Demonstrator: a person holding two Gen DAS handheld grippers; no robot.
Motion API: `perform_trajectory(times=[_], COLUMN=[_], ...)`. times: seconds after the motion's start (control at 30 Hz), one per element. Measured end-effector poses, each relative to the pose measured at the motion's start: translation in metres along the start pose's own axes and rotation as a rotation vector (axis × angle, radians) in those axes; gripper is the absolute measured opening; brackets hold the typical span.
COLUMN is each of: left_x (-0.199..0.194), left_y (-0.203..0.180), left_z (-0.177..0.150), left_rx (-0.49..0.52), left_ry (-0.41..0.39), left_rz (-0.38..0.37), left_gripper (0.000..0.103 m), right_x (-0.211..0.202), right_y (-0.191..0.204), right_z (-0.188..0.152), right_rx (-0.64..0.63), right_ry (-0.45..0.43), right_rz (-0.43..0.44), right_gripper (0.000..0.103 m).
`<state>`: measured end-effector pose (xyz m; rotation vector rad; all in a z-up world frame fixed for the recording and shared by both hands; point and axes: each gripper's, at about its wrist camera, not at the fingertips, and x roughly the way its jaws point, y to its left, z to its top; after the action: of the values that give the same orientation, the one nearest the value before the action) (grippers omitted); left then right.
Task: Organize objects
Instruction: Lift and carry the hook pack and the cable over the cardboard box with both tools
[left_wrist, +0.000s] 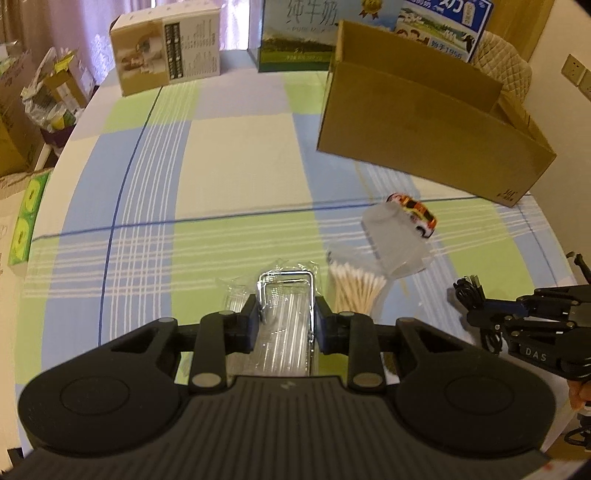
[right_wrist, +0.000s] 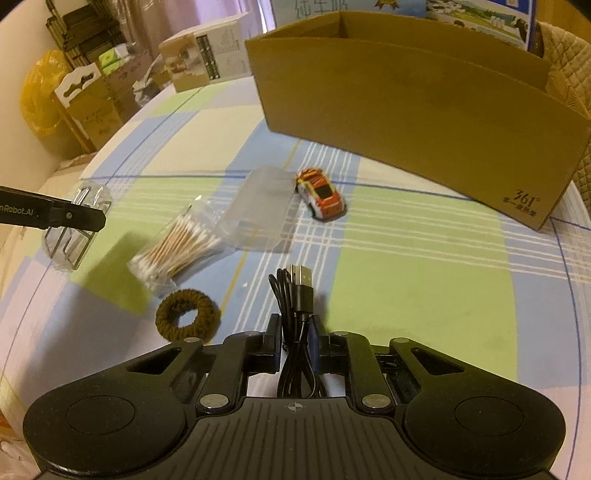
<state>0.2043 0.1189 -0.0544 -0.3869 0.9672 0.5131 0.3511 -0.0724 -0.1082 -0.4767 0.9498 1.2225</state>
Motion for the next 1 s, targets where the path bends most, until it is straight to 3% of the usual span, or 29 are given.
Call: perform_trajectory(times=[0.3,1.0], left_x=[-0.008,-0.012], left_y=[-0.015,-0.072], left_z=[0.021,0.107], left_rx=[0.028,0.154], left_ry=[-0.038,-0.18], left_rz=[-0.022,-0.089], left_gripper=[0.025,0.025], right_x=[-0.025,-0.091], right_y=[-0.013,-0.055], right_z=[0.014,0.098], right_rx=[0.047,0.146], right_ry=[-0.079,-0.325], right_rz=[-0.004,0.006], right_gripper=[0.011,0.011])
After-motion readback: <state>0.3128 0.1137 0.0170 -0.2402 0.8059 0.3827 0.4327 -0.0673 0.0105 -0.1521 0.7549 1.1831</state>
